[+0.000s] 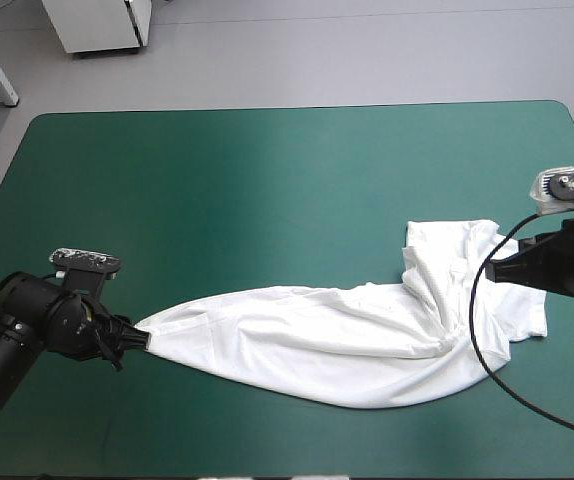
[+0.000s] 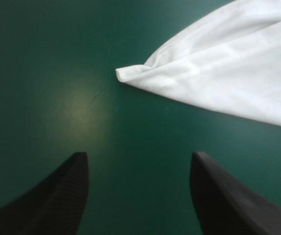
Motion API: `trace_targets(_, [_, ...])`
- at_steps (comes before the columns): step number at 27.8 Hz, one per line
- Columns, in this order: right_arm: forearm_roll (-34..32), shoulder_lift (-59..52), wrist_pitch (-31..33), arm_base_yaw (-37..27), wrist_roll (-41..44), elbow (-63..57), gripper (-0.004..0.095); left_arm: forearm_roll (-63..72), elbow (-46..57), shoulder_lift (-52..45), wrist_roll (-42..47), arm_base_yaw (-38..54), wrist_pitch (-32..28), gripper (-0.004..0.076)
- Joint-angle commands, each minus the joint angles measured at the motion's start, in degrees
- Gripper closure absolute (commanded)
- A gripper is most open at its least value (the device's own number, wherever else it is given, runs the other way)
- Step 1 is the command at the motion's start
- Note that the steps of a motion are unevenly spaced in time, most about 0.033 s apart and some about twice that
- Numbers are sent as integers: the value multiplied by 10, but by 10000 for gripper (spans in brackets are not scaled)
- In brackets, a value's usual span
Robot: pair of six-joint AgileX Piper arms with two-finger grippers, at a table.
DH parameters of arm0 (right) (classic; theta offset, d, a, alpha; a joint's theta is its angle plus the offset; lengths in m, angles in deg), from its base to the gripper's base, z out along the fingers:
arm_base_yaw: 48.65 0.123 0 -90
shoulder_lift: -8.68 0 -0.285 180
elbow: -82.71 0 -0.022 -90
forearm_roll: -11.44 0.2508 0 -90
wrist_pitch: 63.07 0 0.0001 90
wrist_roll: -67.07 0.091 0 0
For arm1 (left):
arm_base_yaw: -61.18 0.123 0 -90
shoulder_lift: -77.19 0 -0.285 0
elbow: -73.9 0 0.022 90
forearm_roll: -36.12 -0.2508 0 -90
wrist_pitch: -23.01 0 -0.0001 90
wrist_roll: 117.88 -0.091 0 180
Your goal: Fold the cloth
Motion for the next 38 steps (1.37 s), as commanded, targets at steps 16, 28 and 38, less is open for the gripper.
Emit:
trace_targets(16, [9, -5, -23, 1, 0, 17, 921, 54, 20, 182, -93, 113, -154, 343])
trace_targets(28, [4, -5, -23, 1, 0, 17, 921, 138, 21, 232, -168, 198, -188, 404])
trace_targets(38, [8, -5, -24, 1, 1, 17, 921, 164, 21, 295, -188, 197, -206, 581])
